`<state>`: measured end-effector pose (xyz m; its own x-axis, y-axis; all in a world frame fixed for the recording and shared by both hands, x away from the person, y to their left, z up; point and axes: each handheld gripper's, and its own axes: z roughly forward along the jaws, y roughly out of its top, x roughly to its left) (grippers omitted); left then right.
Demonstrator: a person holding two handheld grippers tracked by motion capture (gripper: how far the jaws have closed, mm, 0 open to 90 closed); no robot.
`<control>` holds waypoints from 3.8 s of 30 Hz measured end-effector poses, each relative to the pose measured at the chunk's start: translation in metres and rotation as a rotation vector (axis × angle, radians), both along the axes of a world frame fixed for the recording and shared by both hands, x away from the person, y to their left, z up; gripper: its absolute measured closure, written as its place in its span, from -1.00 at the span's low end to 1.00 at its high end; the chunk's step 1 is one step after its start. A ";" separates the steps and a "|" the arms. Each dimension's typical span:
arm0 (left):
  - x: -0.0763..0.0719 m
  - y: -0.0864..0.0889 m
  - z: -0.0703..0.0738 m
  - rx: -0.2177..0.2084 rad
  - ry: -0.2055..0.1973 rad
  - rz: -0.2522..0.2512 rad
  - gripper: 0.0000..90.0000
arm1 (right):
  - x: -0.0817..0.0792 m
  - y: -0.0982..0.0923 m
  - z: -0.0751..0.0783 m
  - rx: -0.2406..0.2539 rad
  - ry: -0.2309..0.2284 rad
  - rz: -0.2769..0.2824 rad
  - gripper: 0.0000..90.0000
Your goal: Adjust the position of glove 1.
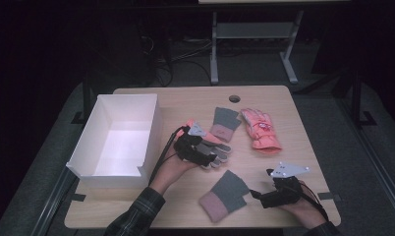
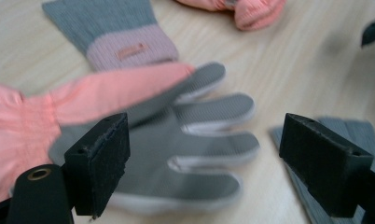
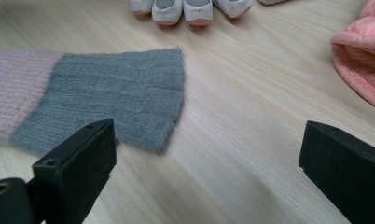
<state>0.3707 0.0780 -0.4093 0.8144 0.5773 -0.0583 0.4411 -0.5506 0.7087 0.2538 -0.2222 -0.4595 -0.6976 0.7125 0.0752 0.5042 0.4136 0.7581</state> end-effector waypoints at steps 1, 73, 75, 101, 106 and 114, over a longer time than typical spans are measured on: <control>0.003 -0.002 0.001 0.006 -0.002 -0.001 -0.65 | 0.000 0.000 0.000 0.000 0.000 0.000 -0.92; 0.145 -0.085 -0.038 0.137 0.156 0.110 0.92 | 0.001 -0.003 0.004 0.029 -0.004 -0.006 -0.92; 0.146 -0.083 -0.035 0.127 0.160 0.110 0.93 | 0.001 -0.003 0.004 0.029 -0.002 -0.006 -0.92; 0.115 -0.065 0.027 0.084 0.102 -0.007 0.93 | 0.002 -0.004 0.003 0.028 -0.006 -0.012 -0.92; 0.106 -0.061 0.044 0.073 0.079 -0.034 0.93 | 0.002 -0.004 0.003 0.027 -0.004 -0.014 -0.92; 0.084 -0.048 0.057 0.047 0.078 -0.062 0.93 | 0.002 -0.004 0.003 0.023 -0.007 -0.015 -0.92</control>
